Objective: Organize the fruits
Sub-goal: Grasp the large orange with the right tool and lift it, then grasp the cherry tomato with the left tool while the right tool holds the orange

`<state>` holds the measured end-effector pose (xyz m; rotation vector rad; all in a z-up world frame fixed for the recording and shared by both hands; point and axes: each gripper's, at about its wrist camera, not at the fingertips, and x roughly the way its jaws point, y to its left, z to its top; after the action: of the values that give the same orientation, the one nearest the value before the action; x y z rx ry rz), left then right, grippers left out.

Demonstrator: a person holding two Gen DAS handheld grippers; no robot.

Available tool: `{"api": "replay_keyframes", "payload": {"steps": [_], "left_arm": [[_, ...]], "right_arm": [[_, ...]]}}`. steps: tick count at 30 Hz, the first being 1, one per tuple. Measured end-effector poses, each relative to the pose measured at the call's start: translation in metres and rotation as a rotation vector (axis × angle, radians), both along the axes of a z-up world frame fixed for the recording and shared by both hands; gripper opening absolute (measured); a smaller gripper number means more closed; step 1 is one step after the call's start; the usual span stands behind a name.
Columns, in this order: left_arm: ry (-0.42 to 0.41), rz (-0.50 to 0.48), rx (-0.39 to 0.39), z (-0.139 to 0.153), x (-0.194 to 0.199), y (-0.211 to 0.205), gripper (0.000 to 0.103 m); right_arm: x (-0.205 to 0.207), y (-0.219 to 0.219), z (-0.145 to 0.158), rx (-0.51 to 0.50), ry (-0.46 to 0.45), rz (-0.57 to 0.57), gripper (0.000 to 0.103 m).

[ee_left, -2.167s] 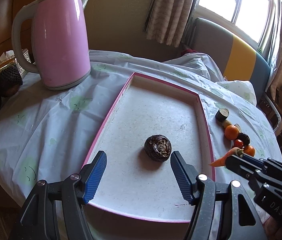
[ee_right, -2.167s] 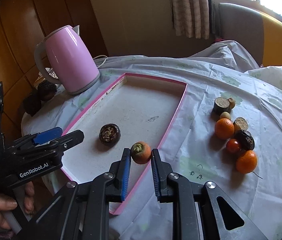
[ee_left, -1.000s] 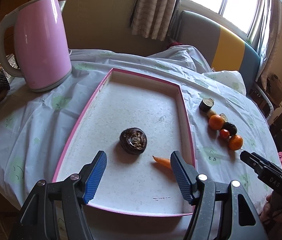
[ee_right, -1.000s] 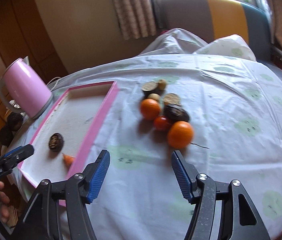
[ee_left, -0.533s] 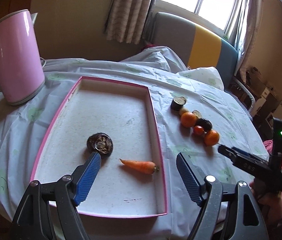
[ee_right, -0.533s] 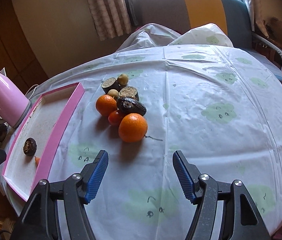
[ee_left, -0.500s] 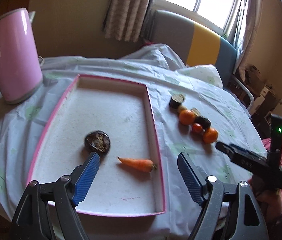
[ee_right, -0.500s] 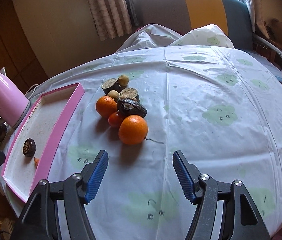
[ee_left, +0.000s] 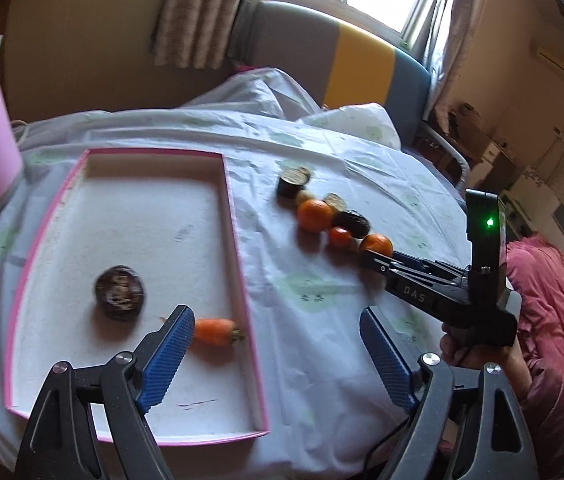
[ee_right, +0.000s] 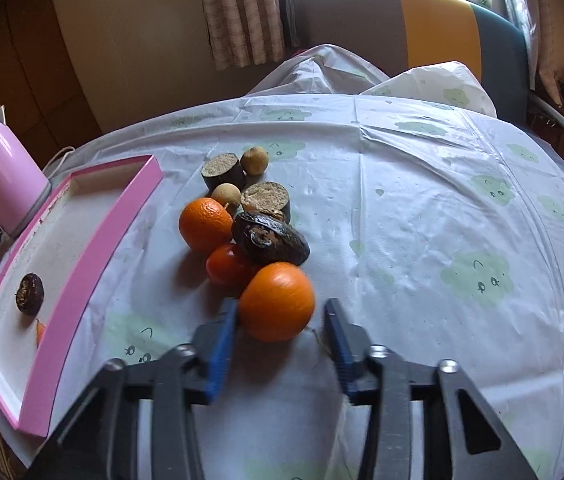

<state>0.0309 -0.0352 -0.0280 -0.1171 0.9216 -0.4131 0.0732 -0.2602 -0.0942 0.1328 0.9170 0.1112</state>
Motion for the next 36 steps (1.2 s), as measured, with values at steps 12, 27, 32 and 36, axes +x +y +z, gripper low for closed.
{"api": "replay_keyframes", "payload": {"steps": [12, 27, 32, 36], "left_arm": [[0.095, -0.107, -0.003, -0.016, 0.031, -0.053, 0.103], [0.168, -0.042, 0.103, -0.039, 0.075, -0.097, 0.047], [0.162, -0.04, 0.099, -0.042, 0.085, -0.11, 0.046], [0.149, -0.05, 0.108, -0.045, 0.094, -0.119, 0.044]], "right_arm": [[-0.015, -0.047, -0.003, -0.058, -0.049, -0.156, 0.043], [-0.016, -0.073, -0.006, 0.054, -0.079, -0.172, 0.068], [-0.013, -0.064, -0.009, 0.047, -0.075, -0.12, 0.042], [-0.012, -0.058, -0.011, 0.01, -0.077, -0.107, 0.038]]}}
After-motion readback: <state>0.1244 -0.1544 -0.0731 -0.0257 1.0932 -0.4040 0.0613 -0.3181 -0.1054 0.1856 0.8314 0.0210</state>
